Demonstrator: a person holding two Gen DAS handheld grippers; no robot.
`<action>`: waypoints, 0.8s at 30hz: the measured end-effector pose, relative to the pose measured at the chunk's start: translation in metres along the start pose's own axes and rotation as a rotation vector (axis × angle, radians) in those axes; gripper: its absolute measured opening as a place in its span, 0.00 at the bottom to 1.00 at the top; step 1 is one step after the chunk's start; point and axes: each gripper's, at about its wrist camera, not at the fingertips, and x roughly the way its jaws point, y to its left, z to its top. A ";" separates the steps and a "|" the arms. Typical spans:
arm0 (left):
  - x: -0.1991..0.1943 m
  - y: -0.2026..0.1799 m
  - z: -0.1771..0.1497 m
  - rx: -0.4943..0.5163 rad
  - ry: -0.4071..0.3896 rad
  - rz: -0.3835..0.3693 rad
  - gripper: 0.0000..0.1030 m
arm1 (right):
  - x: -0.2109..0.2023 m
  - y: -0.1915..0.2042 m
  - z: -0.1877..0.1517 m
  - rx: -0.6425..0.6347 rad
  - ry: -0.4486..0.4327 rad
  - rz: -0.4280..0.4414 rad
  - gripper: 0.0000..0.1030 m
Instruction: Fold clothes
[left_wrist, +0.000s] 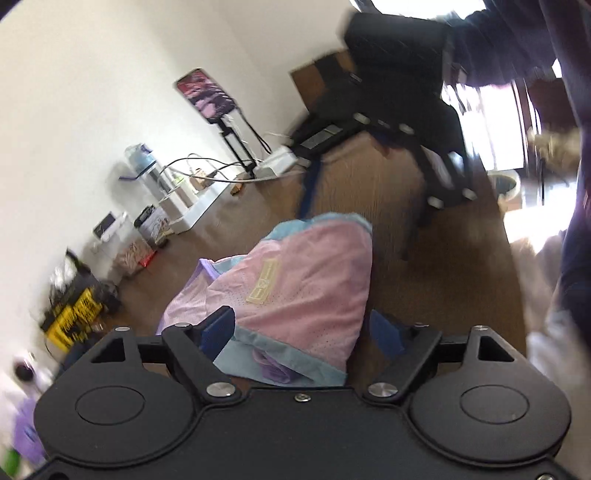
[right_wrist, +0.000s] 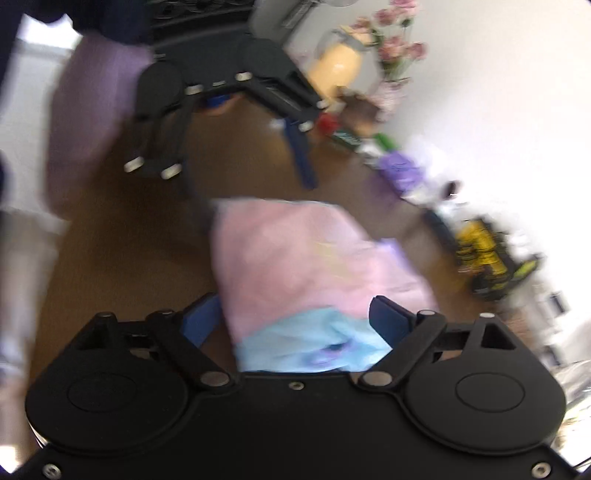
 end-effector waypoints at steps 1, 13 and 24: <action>-0.003 0.013 0.000 -0.088 -0.011 0.032 0.85 | -0.006 0.000 0.001 0.015 -0.010 0.038 0.89; 0.101 0.153 0.013 -0.612 0.207 0.365 0.88 | 0.019 -0.170 -0.026 0.694 -0.138 -0.042 0.87; 0.139 0.173 -0.005 -0.705 0.308 0.281 0.73 | 0.081 -0.216 -0.064 0.805 0.003 -0.101 0.55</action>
